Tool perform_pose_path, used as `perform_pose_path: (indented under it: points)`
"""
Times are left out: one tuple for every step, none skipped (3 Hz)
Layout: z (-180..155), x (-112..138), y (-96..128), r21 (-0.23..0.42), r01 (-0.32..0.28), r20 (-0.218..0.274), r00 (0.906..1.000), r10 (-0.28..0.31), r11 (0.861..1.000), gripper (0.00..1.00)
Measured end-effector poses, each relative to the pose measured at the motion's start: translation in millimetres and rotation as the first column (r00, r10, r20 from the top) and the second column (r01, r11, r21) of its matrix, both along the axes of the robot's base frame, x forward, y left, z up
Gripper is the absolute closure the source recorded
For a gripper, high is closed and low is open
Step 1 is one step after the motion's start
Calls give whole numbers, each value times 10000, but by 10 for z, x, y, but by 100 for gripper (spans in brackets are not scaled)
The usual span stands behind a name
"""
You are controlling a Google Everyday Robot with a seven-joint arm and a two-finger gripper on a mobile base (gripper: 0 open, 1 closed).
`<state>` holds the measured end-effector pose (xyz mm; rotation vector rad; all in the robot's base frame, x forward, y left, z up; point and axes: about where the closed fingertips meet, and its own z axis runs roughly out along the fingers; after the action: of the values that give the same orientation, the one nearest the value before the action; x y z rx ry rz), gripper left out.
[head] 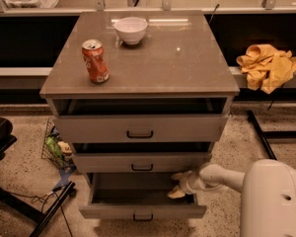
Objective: Open bottom drawer
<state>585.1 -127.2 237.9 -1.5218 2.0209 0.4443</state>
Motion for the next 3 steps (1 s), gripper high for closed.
perform_pose_path:
  points:
    - [-110, -3, -129, -194, 128, -20, 9999, -129, 9997, 51]
    - [-206, -27, -209, -163, 273, -34, 9996, -274, 9995, 74]
    - [-298, -66, -255, -120, 424, -52, 9991, -425, 9990, 98]
